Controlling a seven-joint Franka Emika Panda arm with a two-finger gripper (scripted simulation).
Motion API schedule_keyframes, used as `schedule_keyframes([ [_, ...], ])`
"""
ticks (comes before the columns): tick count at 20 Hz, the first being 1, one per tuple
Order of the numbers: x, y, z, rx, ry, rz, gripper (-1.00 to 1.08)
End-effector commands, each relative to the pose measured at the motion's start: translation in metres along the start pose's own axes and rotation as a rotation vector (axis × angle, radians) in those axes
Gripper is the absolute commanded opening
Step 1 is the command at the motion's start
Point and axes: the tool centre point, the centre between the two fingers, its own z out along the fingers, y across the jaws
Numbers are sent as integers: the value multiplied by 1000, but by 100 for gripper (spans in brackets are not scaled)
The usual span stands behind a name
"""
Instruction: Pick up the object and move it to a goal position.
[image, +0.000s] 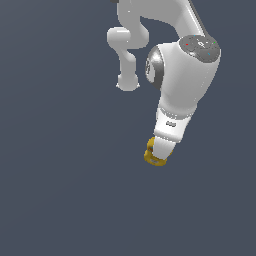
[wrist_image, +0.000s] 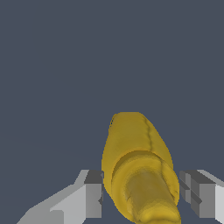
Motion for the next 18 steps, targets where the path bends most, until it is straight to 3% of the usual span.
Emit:
schedule_keyframes([
  [1, 15, -4, -25, -8, 5, 0, -100],
  [18, 96, -27, -139, -8, 5, 0, -100],
])
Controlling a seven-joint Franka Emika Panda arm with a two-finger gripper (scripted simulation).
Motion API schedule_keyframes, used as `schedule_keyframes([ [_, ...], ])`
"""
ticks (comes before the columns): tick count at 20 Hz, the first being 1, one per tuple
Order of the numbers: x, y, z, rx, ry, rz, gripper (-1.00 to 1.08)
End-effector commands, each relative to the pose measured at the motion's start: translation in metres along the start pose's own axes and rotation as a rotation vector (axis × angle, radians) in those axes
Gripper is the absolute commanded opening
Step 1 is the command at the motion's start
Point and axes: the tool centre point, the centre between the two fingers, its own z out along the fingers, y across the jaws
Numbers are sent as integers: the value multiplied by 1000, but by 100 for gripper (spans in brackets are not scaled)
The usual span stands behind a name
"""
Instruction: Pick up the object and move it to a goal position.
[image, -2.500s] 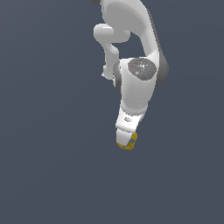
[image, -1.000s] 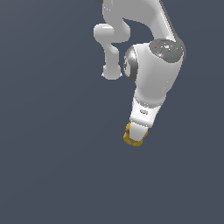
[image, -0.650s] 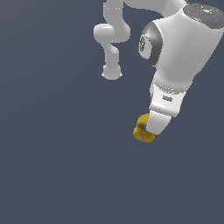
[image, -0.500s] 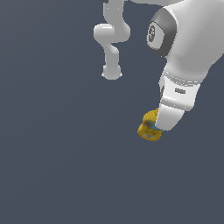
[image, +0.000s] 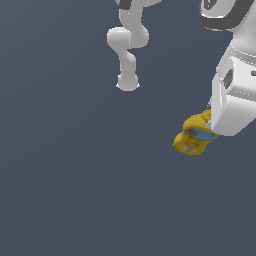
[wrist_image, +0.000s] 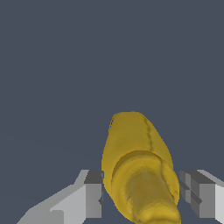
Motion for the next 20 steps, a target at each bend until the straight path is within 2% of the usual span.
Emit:
schedule_keyframes([
  [1, 9, -2, -17, -7, 5, 1, -100],
  [9, 25, -5, -38, -7, 5, 1, -100],
  [20, 31, -5, -46, -7, 5, 1, -100],
])
